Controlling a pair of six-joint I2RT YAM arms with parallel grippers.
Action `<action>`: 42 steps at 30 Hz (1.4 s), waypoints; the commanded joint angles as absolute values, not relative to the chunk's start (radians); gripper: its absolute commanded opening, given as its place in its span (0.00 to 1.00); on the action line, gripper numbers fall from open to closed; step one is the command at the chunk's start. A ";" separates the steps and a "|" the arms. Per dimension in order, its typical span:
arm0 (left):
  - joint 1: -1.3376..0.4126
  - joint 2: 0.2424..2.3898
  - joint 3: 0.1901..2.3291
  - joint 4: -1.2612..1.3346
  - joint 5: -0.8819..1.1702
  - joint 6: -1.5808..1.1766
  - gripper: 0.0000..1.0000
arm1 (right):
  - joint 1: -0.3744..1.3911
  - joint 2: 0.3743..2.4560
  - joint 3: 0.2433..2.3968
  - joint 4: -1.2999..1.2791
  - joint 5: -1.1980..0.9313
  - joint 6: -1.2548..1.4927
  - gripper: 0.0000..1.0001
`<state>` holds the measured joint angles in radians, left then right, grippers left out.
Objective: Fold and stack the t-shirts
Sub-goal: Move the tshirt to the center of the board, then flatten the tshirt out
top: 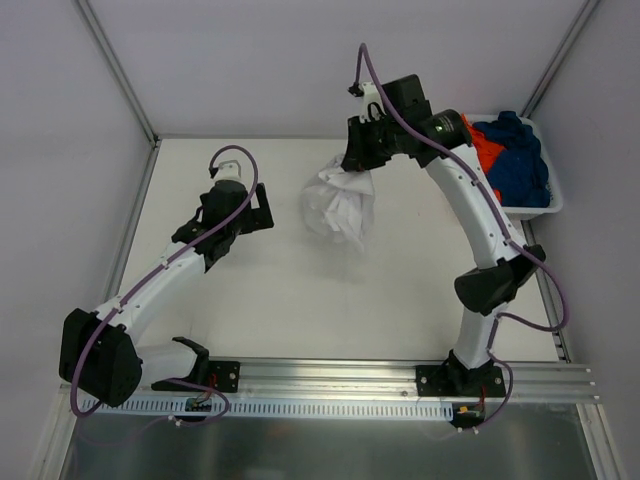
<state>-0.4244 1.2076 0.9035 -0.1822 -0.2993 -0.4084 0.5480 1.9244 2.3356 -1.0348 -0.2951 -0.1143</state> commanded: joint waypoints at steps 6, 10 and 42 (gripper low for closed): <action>-0.425 1.224 0.907 -0.170 -0.319 -0.442 0.99 | 0.473 1.634 2.080 -0.965 -0.069 -0.138 0.14; -0.425 1.259 0.907 -0.166 -0.292 -0.465 0.99 | 0.397 1.602 1.814 -0.893 -0.006 -0.115 0.13; -1.037 1.439 0.802 -0.186 -0.173 -0.890 0.75 | 0.362 1.637 1.332 -0.647 0.316 -0.003 0.90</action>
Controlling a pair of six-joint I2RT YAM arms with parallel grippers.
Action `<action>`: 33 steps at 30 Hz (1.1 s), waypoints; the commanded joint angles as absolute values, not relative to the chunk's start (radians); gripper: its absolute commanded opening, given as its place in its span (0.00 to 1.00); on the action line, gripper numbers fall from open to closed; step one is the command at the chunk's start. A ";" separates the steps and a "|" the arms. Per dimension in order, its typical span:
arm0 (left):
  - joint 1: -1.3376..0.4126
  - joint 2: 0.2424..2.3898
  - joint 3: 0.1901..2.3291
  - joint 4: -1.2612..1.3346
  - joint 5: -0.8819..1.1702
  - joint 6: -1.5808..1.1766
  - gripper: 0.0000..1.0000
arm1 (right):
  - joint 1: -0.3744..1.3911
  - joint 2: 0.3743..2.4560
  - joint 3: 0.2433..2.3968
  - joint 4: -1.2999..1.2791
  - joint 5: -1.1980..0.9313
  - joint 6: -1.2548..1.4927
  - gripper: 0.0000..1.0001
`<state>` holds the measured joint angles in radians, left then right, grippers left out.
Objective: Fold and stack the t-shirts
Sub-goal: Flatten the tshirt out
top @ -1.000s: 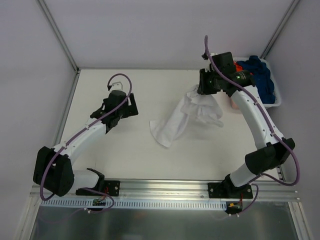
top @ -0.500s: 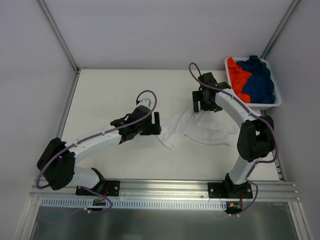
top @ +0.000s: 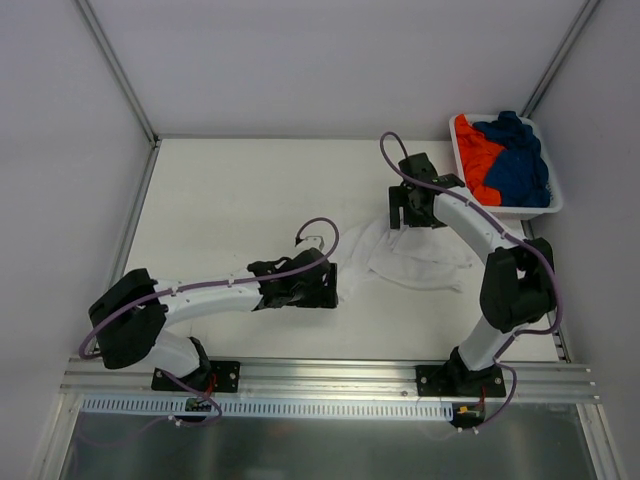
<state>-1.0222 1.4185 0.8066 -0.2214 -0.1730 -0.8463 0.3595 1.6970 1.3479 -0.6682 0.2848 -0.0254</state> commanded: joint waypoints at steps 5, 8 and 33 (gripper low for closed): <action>-1.045 1.485 0.775 -0.032 -0.136 -0.881 0.75 | 0.362 1.617 1.302 -0.638 0.319 -0.005 0.90; -1.046 1.506 0.779 -0.005 -0.158 -0.871 0.74 | 0.362 1.606 1.287 -0.635 0.319 -0.008 0.90; -1.054 1.704 0.808 0.152 -0.284 -0.858 0.48 | 0.360 1.654 1.207 -0.512 0.213 -0.003 0.89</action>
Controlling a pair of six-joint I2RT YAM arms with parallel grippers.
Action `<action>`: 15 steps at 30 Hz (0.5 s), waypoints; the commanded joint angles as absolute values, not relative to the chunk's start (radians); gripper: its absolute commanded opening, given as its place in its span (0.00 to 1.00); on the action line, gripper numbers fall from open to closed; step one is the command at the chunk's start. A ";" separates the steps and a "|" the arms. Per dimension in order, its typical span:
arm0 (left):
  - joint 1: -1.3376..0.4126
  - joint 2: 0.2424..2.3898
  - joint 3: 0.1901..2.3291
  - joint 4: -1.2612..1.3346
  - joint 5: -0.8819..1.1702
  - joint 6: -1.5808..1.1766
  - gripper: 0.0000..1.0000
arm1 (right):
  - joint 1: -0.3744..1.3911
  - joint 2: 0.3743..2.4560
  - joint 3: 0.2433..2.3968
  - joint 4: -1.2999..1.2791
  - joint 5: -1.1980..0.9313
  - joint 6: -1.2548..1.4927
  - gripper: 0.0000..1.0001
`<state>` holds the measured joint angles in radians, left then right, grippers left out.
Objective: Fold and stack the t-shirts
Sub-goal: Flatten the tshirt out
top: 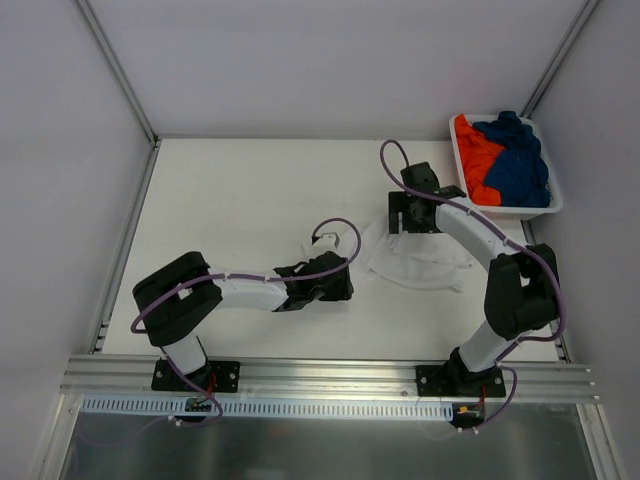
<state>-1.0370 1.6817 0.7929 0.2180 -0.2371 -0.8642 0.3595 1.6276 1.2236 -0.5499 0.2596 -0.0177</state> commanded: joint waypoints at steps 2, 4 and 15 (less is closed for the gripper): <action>-1.054 1.712 0.813 0.149 -0.287 -0.856 0.48 | 0.364 1.680 1.198 -0.499 0.177 0.024 0.88; -1.052 1.724 0.819 0.146 -0.285 -0.853 0.47 | 0.367 1.700 1.187 -0.489 0.153 0.037 0.87; -1.060 1.743 0.850 0.097 -0.331 -0.848 0.10 | 0.382 1.744 1.189 -0.497 0.167 0.051 0.26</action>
<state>-1.0481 1.7191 0.8295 0.1753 -0.2920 -0.8581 0.3721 1.7378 1.1770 -0.5018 0.1707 0.0299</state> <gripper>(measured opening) 0.125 0.357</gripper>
